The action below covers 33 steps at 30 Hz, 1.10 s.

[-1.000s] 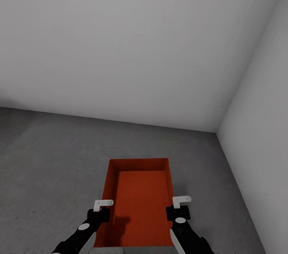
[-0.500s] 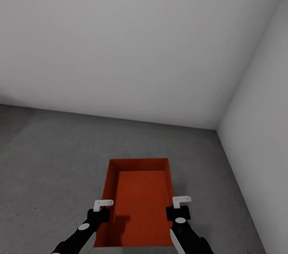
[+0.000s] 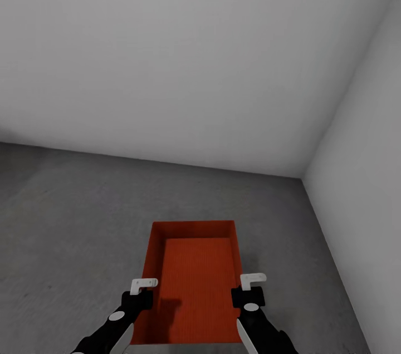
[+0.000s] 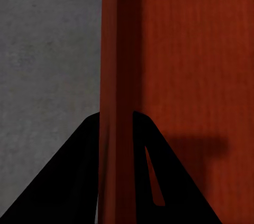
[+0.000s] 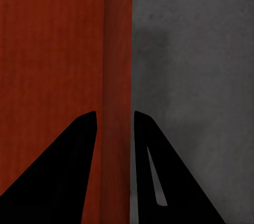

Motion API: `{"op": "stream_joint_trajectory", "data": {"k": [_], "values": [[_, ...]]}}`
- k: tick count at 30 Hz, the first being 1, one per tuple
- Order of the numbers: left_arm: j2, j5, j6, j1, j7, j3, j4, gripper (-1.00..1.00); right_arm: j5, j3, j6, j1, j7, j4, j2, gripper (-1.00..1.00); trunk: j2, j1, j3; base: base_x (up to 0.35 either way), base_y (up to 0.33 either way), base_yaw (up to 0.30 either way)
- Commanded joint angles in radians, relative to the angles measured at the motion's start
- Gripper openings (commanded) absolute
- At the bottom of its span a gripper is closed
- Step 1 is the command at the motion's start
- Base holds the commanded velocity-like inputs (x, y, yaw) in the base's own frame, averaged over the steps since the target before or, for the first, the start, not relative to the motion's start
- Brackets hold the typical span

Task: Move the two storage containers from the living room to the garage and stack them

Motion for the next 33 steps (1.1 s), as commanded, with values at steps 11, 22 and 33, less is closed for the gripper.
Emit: {"op": "stream_joint_trajectory", "data": {"k": [11,22,33], "values": [[0.002,0.003,-0.004,-0.002,0.013,-0.008,-0.001,-1.00,0.027,0.011,0.011,0.000,-0.012,0.002,-0.018,-1.00,0.000,0.000,-0.006,0.000,0.000,0.000],[0.002,0.003,-0.004,-0.002,0.013,-0.008,-0.001,-1.00,0.027,0.011,0.011,0.000,-0.012,0.002,-0.018,-1.00,-0.014,0.008,-0.024,0.000,0.000,0.000],[0.002,0.002,-0.004,-0.002,0.013,-0.008,-0.001,-1.00,0.027,0.011,0.011,0.000,-0.012,0.002,-0.018,-1.00,-0.091,0.050,-0.059,0.000,0.000,0.000]]}}
